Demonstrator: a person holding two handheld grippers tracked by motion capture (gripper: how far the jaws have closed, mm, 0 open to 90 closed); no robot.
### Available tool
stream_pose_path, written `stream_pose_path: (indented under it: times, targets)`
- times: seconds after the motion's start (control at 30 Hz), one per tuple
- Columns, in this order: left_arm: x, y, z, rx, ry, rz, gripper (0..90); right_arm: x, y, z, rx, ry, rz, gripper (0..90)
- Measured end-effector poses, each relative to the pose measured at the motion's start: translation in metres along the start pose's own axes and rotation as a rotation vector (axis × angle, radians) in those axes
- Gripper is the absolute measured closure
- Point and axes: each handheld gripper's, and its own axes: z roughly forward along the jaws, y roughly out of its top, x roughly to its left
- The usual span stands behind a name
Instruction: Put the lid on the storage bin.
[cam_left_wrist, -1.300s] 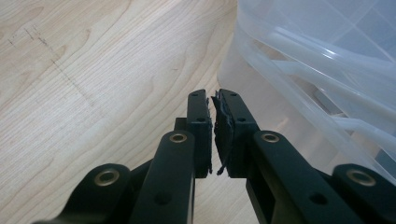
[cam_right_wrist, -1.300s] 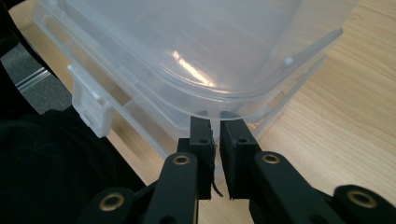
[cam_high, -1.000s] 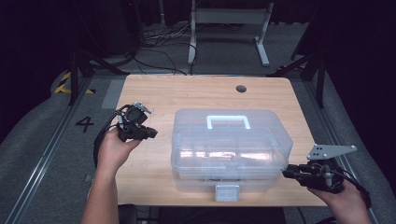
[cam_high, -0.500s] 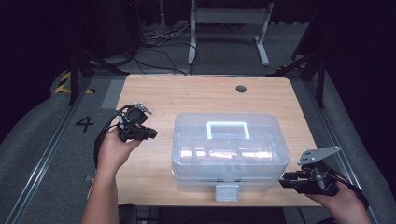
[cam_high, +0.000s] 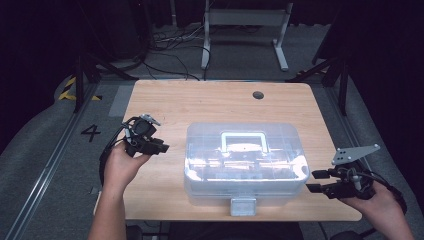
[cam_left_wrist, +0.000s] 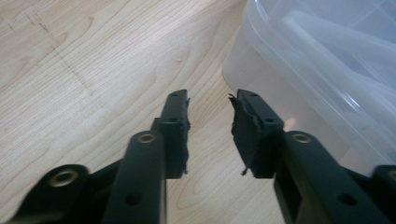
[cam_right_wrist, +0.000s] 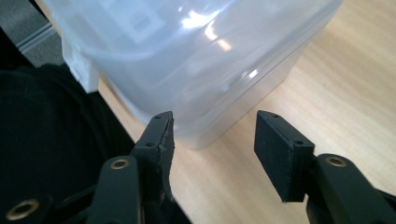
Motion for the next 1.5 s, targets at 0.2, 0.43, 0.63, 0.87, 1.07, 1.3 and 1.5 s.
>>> stream_pose_path:
  times: [0.2, 0.43, 0.63, 0.87, 1.07, 1.3, 1.5]
  targets:
    - [0.001, -0.008, -0.003, -0.010, 0.002, -0.004, 54.5, -0.018, 0.011, -0.007, -0.093, -0.041, 0.001, 35.1]
    - [0.006, -0.016, -0.004, -0.040, 0.024, -0.038, 47.5, -0.045, 0.023, -0.012, -0.153, -0.137, -0.036, 19.6]
    - [0.011, -0.019, 0.001, -0.029, 0.061, -0.054, 42.6, -0.070, 0.028, -0.008, -0.214, -0.162, -0.022, 15.1]
    - [0.022, -0.023, 0.011, -0.015, 0.080, -0.078, 38.9, -0.103, 0.022, 0.010, -0.262, -0.204, 0.027, 14.6]
    - [0.029, -0.028, 0.017, -0.023, 0.086, -0.090, 39.6, -0.125, 0.013, 0.026, -0.280, -0.190, 0.072, 14.3]
    - [0.031, -0.034, 0.021, -0.027, 0.102, -0.090, 40.7, -0.140, 0.002, 0.052, -0.235, -0.206, 0.103, 12.5]
    - [0.034, -0.037, 0.031, -0.023, 0.094, -0.096, 41.2, -0.147, -0.005, 0.077, -0.166, -0.203, 0.130, 5.5]
